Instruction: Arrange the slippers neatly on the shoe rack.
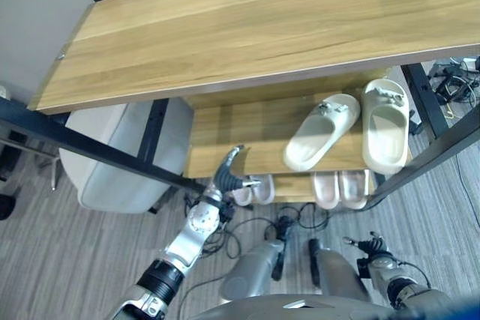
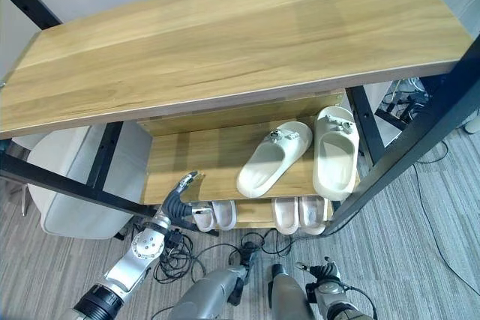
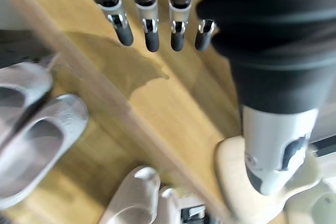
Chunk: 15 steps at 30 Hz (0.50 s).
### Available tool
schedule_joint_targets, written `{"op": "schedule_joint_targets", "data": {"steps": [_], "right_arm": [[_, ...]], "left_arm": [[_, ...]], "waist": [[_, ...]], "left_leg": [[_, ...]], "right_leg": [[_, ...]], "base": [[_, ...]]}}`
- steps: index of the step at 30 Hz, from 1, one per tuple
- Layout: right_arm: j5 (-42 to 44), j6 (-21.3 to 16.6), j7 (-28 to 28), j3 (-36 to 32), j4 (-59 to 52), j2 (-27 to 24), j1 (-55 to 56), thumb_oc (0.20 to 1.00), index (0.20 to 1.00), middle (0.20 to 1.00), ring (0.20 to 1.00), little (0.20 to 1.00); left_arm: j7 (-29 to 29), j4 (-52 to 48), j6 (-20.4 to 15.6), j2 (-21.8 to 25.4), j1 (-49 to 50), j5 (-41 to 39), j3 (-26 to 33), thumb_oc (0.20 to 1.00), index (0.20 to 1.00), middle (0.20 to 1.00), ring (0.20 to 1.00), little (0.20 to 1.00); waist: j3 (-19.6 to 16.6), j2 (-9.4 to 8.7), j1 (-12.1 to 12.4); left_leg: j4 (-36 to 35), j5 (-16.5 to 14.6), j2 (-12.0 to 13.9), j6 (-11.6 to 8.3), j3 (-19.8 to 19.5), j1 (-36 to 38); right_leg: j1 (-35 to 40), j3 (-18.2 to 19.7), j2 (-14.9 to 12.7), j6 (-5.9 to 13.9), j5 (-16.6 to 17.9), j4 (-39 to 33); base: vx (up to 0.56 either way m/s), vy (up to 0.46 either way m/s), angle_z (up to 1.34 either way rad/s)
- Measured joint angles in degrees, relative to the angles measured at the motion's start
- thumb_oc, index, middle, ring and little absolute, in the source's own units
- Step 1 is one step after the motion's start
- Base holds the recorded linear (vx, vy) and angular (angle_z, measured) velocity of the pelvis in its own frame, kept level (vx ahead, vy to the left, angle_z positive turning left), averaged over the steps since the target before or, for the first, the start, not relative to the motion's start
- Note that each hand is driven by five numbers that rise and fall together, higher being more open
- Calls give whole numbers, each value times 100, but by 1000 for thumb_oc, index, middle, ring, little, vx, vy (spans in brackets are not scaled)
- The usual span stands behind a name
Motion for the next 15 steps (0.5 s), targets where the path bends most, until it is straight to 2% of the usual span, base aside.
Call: {"op": "schedule_joint_targets", "data": {"steps": [4, 8, 10, 14, 15], "right_arm": [[-3, -9, 14, 26, 10, 73, 39, 1000, 1000, 1000, 1000, 1000], [-16, -68, 62, -4, 15, 181, 217, 1000, 1000, 1000, 1000, 1000], [-111, -109, 118, -44, 12, 184, 307, 1000, 1000, 1000, 1000, 1000], [-208, -120, 227, -82, 68, 162, 539, 1000, 1000, 1000, 1000, 1000], [-227, -115, 246, -99, 104, 164, 619, 1000, 1000, 1000, 1000, 1000]], "left_arm": [[201, -763, -225, 301, 152, 243, 320, 1000, 1000, 1000, 1000, 1000], [264, -1149, -304, 689, 701, 249, 795, 1000, 1000, 1000, 1000, 1000], [241, -1359, -325, 808, 1063, 250, 1012, 1000, 1000, 1000, 1000, 1000], [110, -1536, -415, 1010, 1633, 244, 1310, 1000, 1000, 1000, 1000, 1000], [65, -1540, -419, 1123, 1698, 245, 1309, 1000, 1000, 1000, 1000, 1000]], "waist": [[-8, -11, 85], [-102, -82, 240], [-137, -163, 259], [-190, -392, 481], [-207, -482, 576]], "left_leg": [[20, 21, 8, -17, -158, 110], [31, 2, 4, -34, -220, 280], [48, 2, -12, -35, -321, 325], [218, 70, -19, -67, -345, 385], [236, 81, -30, -111, -333, 397]], "right_leg": [[185, -160, 12, -24, -13, -60], [422, -267, 7, -115, -65, -127], [540, -385, -4, -136, -55, -216], [850, -733, -21, -197, -74, -394], [903, -844, -48, -296, -67, -390]], "base": [[23, -40, 19], [17, -49, 17], [-24, -56, 33], [-97, -24, 46], [-257, 43, 67]]}}
